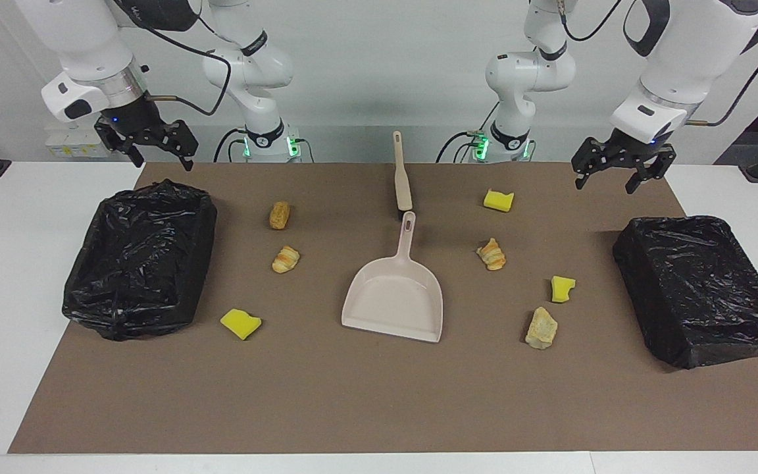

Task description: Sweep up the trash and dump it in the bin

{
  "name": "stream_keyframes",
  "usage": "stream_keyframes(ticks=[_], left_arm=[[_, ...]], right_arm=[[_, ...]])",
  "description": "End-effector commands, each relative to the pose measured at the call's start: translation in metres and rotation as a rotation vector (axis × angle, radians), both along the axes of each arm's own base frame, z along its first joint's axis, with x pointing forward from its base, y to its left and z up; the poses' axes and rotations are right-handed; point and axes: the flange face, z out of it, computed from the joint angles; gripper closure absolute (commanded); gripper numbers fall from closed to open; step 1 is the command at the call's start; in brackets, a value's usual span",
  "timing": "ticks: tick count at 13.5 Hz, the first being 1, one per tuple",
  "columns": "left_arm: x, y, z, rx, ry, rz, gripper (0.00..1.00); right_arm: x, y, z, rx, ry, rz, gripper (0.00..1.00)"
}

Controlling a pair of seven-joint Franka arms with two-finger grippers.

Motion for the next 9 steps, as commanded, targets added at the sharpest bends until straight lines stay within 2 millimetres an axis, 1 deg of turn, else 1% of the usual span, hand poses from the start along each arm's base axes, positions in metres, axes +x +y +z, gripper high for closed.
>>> stream_keyframes(ticks=[1,3,4,6,7,8,9], left_arm=[[-0.007,0.001,0.009,-0.007,0.006,-0.002,0.0],[-0.007,0.001,0.011,-0.008,-0.002,-0.003,0.0],[-0.007,0.001,0.01,-0.008,0.003,0.003,0.0],[-0.009,-0.009,0.01,-0.01,-0.006,-0.015,0.0],[-0.011,-0.016,0.009,-0.013,-0.006,-0.028,0.0],[-0.016,-0.026,0.008,-0.012,-0.003,-0.047,0.0],[-0.022,-0.031,0.004,-0.009,0.005,-0.056,0.0]], right_arm=[[-0.01,0.0,0.001,0.02,0.012,0.031,0.0],[-0.008,0.008,-0.002,0.022,0.016,0.041,0.0],[-0.005,0.017,-0.006,0.035,0.023,0.051,0.0],[0.007,0.022,-0.023,0.055,0.056,0.054,0.0],[0.01,0.038,-0.029,0.062,0.066,0.08,0.0],[0.016,0.049,-0.042,0.06,0.088,0.088,0.0],[0.023,0.06,-0.054,0.069,0.105,0.066,0.0]])
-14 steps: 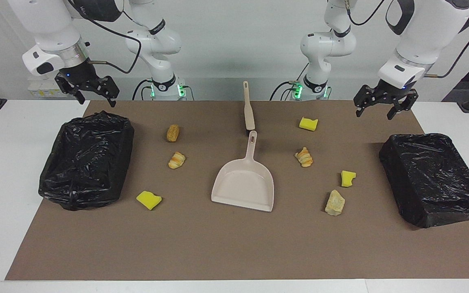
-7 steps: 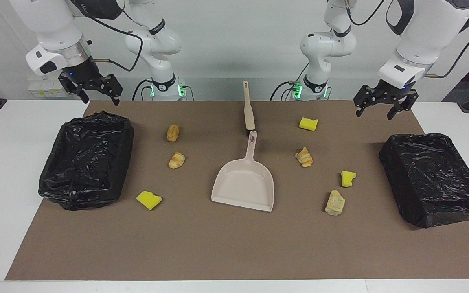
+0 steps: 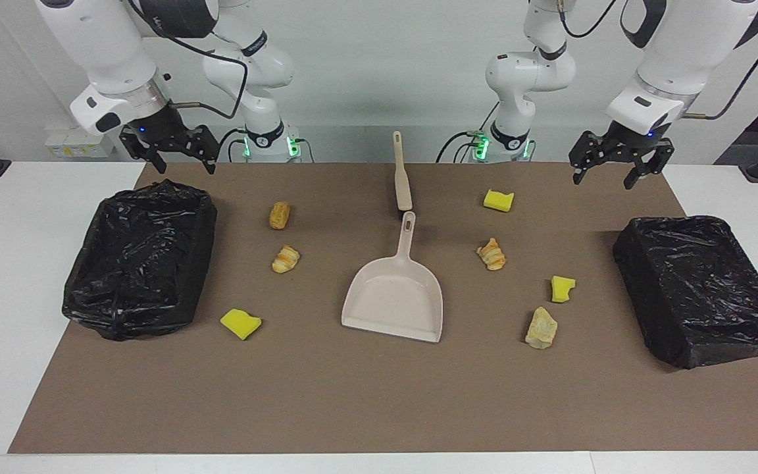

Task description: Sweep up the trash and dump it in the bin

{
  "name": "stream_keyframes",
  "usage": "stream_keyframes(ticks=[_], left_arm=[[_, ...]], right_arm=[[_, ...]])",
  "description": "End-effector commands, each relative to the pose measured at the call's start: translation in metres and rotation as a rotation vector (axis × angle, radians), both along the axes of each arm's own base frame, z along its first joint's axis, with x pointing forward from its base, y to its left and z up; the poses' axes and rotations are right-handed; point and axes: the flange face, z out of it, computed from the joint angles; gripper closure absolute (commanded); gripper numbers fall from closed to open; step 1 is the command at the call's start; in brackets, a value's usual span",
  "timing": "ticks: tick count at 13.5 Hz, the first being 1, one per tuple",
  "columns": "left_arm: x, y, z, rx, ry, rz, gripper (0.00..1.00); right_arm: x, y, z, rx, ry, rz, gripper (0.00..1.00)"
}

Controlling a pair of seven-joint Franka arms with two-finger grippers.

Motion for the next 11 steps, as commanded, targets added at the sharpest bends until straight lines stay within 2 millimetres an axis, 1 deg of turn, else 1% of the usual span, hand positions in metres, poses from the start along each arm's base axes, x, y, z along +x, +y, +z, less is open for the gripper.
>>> stream_keyframes(ticks=[1,2,3,4,5,6,7,8,9,10,11], left_arm=[[-0.021,-0.018,-0.006,-0.002,0.02,-0.036,0.0],[-0.033,-0.032,-0.013,0.002,0.03,-0.063,0.0],[-0.05,-0.048,-0.025,0.01,0.049,-0.09,0.0],[-0.069,-0.067,-0.038,0.017,0.048,-0.127,0.0],[-0.092,-0.091,-0.058,0.019,0.042,-0.141,0.0],[-0.117,-0.114,-0.078,0.017,0.024,-0.102,0.0],[-0.136,-0.132,-0.091,0.014,0.012,-0.075,0.0],[-0.152,-0.151,-0.102,0.015,0.022,-0.096,0.0],[-0.163,-0.165,-0.109,-0.021,0.058,-0.096,0.0],[-0.175,-0.175,-0.126,-0.05,0.113,-0.076,0.0],[-0.191,-0.192,-0.142,-0.05,0.129,-0.091,0.0]], right_arm=[[0.015,0.035,-0.031,0.025,0.051,-0.008,0.0],[0.02,0.055,-0.041,0.02,0.055,-0.012,0.0],[0.026,0.073,-0.046,0.017,0.046,-0.008,0.0],[0.031,0.085,-0.057,0.014,0.054,-0.023,0.0],[0.037,0.098,-0.071,0.009,0.056,-0.049,0.0],[0.041,0.117,-0.084,0.004,0.058,-0.068,0.0],[0.044,0.137,-0.096,0.001,0.06,-0.098,0.0],[0.049,0.156,-0.106,0.022,0.059,-0.143,0.0],[0.052,0.171,-0.113,0.038,0.06,-0.172,0.0],[0.056,0.189,-0.123,0.035,0.059,-0.192,0.0],[0.055,0.212,-0.131,0.03,0.049,-0.225,0.0]])
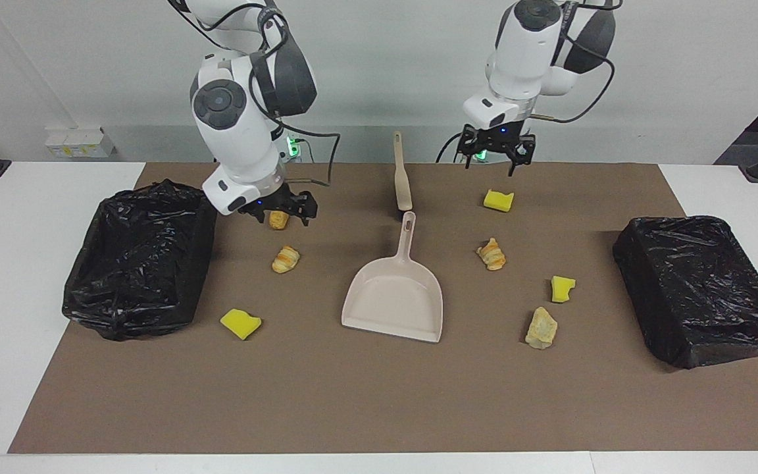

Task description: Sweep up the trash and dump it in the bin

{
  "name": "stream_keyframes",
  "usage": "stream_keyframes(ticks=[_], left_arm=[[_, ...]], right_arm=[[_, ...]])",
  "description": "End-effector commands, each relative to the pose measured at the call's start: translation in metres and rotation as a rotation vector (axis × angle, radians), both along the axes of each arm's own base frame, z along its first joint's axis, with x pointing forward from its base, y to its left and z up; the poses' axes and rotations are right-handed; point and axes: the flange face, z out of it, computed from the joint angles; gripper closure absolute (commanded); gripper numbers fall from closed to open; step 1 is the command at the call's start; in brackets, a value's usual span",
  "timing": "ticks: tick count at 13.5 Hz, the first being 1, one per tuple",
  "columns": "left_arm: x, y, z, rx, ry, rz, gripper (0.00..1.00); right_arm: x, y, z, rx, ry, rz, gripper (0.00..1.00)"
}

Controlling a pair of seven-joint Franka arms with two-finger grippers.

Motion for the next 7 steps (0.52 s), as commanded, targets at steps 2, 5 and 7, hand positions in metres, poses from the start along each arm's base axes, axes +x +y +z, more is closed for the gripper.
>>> stream_keyframes(ticks=[2,5,7], left_arm=[[-0.055,-0.032,-0.052,-0.025,0.025,0.003,0.0],[-0.122,-0.084,-0.115,-0.04,0.005,0.039,0.0],[-0.159,-0.105,-0.132,-0.046,-0.003,0.055,0.0]], right_arm=[[0.005,0.072,-0.021,0.002,-0.02,-0.115,0.0],[-0.007,0.123,-0.033,-0.015,-0.025,-0.179,0.0],[-0.018,0.151,-0.047,-0.031,-0.024,-0.214,0.0]])
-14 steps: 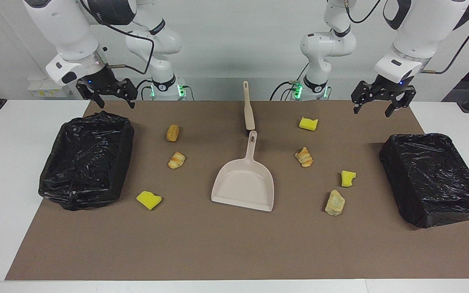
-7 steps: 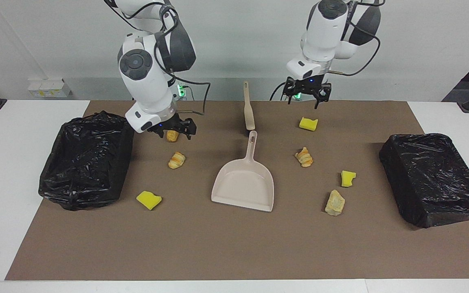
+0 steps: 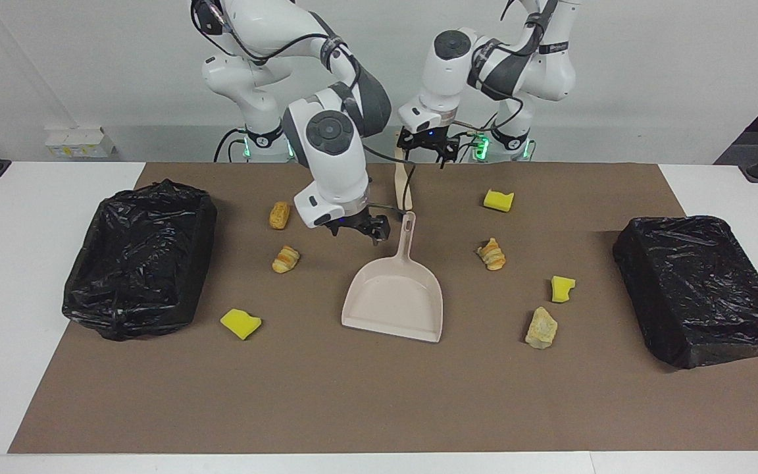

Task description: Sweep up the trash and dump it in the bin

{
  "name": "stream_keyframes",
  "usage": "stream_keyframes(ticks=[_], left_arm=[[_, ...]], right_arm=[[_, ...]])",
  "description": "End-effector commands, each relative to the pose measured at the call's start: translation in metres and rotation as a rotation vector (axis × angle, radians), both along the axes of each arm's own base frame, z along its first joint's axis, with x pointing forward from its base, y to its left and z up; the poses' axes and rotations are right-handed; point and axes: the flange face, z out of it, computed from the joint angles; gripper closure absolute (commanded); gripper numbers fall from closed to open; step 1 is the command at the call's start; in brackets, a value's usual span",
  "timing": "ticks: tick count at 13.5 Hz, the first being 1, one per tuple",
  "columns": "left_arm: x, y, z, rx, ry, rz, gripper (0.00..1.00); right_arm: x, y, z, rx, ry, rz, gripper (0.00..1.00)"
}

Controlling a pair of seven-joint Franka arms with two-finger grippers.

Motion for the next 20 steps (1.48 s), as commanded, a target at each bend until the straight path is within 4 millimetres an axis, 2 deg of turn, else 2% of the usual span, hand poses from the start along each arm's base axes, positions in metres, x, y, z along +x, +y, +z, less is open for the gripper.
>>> stream_keyframes(ticks=[1,2,4,5,6,7,8,9,10,13,15,16,17,18,20], left_arm=[[-0.042,-0.017,-0.028,0.002,0.014,0.038,0.0],[-0.056,-0.025,-0.035,0.015,0.022,0.032,0.05],[-0.062,-0.024,-0.045,0.037,0.033,0.027,0.13],[-0.07,-0.026,-0.048,0.042,0.037,0.011,0.14],[-0.074,-0.026,-0.05,0.05,0.04,0.011,0.21],[-0.074,-0.026,-0.05,0.052,0.042,0.023,0.34],[-0.075,-0.026,-0.05,0.058,0.045,0.028,0.55],[-0.075,-0.025,-0.051,0.067,0.05,0.024,0.88],[-0.073,-0.023,-0.051,0.072,0.056,0.019,0.98],[-0.067,-0.019,-0.047,0.071,0.059,-0.007,1.0],[-0.057,0.002,-0.038,0.129,0.12,-0.136,1.0],[-0.052,0.017,-0.025,0.148,0.153,-0.198,1.0],[-0.043,0.035,-0.012,0.148,0.172,-0.229,1.0],[-0.032,0.055,0.001,0.145,0.198,-0.281,1.0],[-0.011,0.101,0.017,0.123,0.265,-0.398,1.0]], right_arm=[[-0.007,0.037,-0.014,-0.006,0.003,-0.061,0.0],[-0.016,0.056,-0.019,-0.006,-0.009,-0.074,0.0],[-0.033,0.085,-0.036,-0.025,-0.001,-0.079,0.0],[-0.038,0.096,-0.038,-0.016,-0.022,-0.071,0.0],[-0.038,0.099,-0.039,-0.007,-0.042,-0.075,0.0],[-0.041,0.098,-0.049,-0.016,-0.037,-0.071,0.0],[-0.043,0.098,-0.055,-0.012,-0.04,-0.074,0.0],[-0.046,0.096,-0.062,-0.011,-0.041,-0.076,0.0],[-0.046,0.095,-0.067,-0.01,-0.043,-0.079,0.0],[-0.053,0.09,-0.079,-0.015,-0.037,-0.068,0.08],[-0.06,0.086,-0.082,-0.022,-0.019,-0.064,0.24],[-0.064,0.086,-0.083,-0.029,-0.009,-0.06,0.27],[-0.072,0.092,-0.083,-0.034,0.0,-0.046,0.34],[-0.075,0.094,-0.081,-0.033,0.004,-0.041,0.5],[-0.078,0.093,-0.08,-0.039,0.02,0.029,0.96]])
